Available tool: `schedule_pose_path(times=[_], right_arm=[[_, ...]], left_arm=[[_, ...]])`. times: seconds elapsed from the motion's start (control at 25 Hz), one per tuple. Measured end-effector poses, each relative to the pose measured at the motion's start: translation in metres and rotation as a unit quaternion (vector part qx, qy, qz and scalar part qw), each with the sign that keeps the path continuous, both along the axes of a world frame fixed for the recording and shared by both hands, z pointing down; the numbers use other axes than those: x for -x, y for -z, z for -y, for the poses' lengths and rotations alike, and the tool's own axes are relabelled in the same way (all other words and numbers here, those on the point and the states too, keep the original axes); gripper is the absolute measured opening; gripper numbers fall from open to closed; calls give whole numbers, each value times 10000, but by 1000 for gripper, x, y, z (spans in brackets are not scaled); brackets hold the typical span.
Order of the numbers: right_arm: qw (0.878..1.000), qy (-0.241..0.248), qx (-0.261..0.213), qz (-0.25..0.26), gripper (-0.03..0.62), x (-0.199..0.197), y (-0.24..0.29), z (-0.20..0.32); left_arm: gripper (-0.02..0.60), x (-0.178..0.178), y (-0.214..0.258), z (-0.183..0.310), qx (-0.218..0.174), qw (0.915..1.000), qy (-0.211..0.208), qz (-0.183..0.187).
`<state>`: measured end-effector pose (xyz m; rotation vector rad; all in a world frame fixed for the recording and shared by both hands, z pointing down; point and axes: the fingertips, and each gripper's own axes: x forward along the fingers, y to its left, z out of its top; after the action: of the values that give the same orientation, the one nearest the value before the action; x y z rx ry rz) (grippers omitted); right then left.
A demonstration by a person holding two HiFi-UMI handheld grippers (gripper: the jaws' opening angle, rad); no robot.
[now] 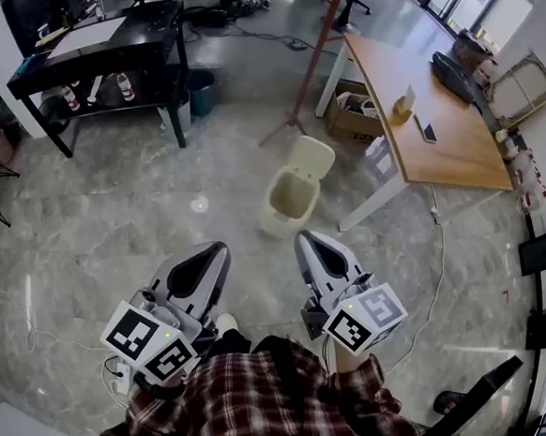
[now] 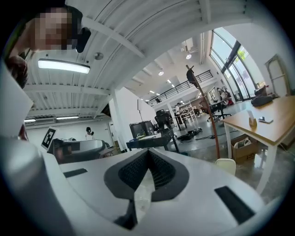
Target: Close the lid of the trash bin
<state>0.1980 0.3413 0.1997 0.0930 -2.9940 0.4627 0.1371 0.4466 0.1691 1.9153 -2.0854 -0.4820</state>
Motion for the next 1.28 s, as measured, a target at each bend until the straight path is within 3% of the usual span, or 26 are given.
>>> schedule_pose_path(times=[0.2,0.48,0.88,1.28], right_arm=[[9997,-31,98,-209,12,41,-19,-1],[9983,-238,292,-451,12,66,-41,38],[9971,-628,193,-372,12,125,-32,149],[9956,-878,18,-314,12,141,-9,251]], left_arm=[[12,40,-16,3,137,9998,-103,-63],[12,79,-42,33,306,9988,-102,-361],[12,141,-36,152,226,9978,-530,-319],[12,166,-11,254,80,9967,-788,-156]])
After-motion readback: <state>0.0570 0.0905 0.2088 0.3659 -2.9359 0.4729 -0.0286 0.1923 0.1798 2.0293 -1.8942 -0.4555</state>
